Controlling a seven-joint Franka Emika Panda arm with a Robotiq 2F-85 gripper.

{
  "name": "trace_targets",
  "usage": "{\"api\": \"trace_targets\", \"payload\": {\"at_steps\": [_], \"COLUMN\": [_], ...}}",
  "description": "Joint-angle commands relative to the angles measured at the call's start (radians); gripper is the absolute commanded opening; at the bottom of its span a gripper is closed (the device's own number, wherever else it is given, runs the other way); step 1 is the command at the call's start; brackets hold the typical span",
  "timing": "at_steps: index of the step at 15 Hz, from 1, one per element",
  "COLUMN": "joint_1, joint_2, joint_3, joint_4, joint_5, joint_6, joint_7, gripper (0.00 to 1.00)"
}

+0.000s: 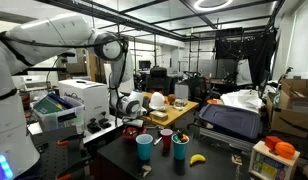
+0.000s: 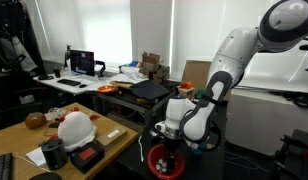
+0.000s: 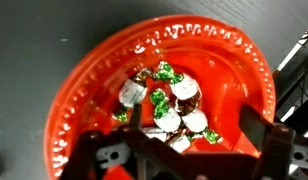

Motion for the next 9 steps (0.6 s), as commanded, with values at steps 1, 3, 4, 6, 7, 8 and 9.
{"api": "trace_targets", "payload": {"at_steps": [1, 3, 4, 6, 7, 8, 9], "joint_1": [-0.032, -0.045, -0.052, -0.066, -0.073, -0.078, -0.085], "joint_2": [0.004, 0.003, 0.003, 0.004, 0.005, 0.004, 0.005], "joint_3": [0.029, 0.038, 0.045, 0.056, 0.063, 0.069, 0.074], "joint_4": [0.006, 0.003, 0.001, -0.002, -0.003, -0.007, -0.009], "joint_5": [0.021, 0.023, 0.024, 0.026, 0.026, 0.027, 0.027], "joint_6": [-0.038, -0.043, -0.046, -0.051, -0.054, -0.055, -0.056], "joint_7": [-0.041, -0.048, -0.052, -0.063, -0.070, -0.073, -0.076], "gripper": [0.65, 0.51, 0.42, 0.27, 0.20, 0.14, 0.05]}}
